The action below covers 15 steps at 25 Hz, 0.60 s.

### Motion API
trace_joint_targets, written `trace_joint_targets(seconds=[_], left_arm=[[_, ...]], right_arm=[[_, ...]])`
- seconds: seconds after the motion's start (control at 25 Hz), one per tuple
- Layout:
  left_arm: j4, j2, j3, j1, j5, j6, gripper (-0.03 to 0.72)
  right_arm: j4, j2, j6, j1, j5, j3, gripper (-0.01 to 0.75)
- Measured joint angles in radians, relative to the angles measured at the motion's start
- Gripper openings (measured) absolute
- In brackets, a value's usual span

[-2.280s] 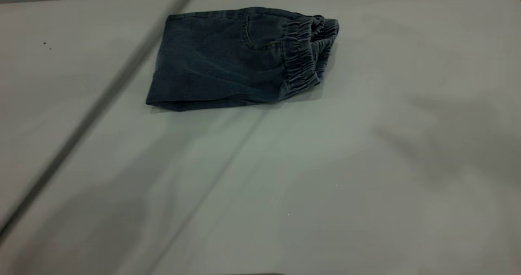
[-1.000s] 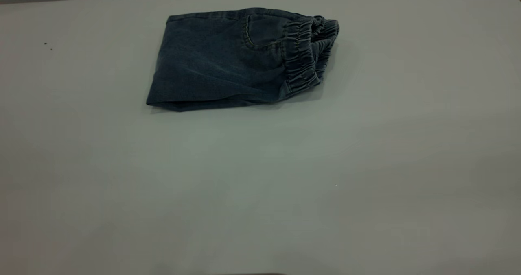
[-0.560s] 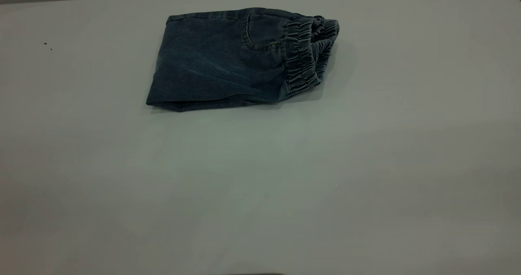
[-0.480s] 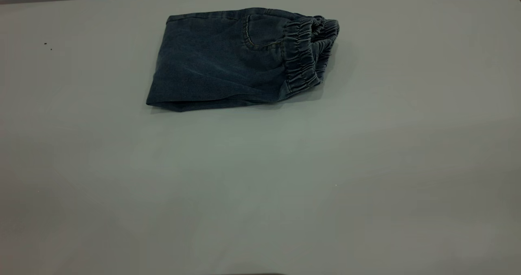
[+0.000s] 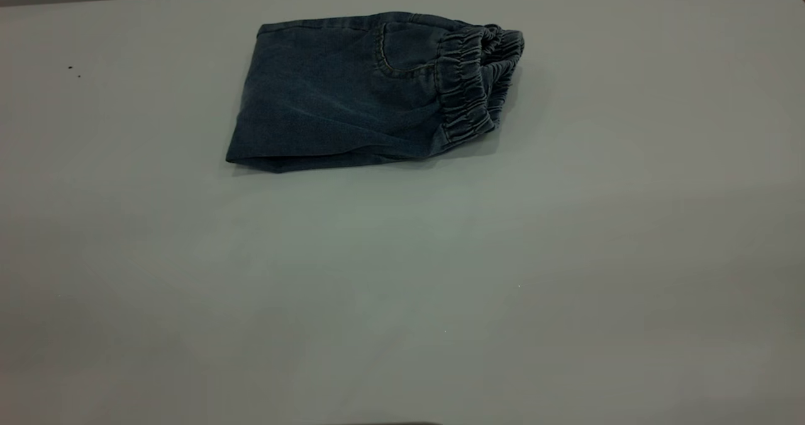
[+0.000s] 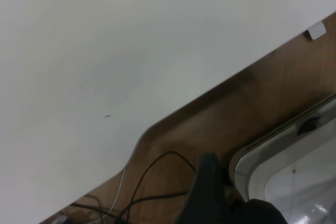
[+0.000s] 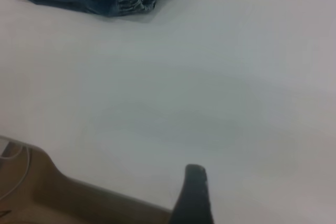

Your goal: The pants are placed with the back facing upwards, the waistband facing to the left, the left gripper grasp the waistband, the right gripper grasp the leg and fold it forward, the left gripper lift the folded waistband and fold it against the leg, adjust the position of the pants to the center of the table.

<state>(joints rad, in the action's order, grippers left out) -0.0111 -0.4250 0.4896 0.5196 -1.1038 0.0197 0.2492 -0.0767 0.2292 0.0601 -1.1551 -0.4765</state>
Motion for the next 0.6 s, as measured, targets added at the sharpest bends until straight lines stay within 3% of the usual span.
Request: trace_joint_targets(seconds=[0.16, 0.24, 0.48, 0.6], left_arm=[[0.0, 0.013, 0.0, 0.005, 0.0, 0.0, 0.547], [0.002, 0.029, 0.0, -0.036, 0.0, 0.0, 0.547], [0.0, 0.208, 0.0, -0.349, -0.004, 0.0, 0.547], [-0.001, 0.341, 0.0, -0.441, -0.012, 0.0, 0.547]], right_arm=[[0.001, 0.0, 0.0, 0.0, 0.0, 0.0, 0.565], [0.001, 0.0, 0.0, 0.0, 0.0, 0.0, 0.565], [0.004, 0.042, 0.0, -0.041, 0.0, 0.0, 0.565], [0.005, 0.083, 0.0, -0.072, 0.0, 0.0, 0.565]])
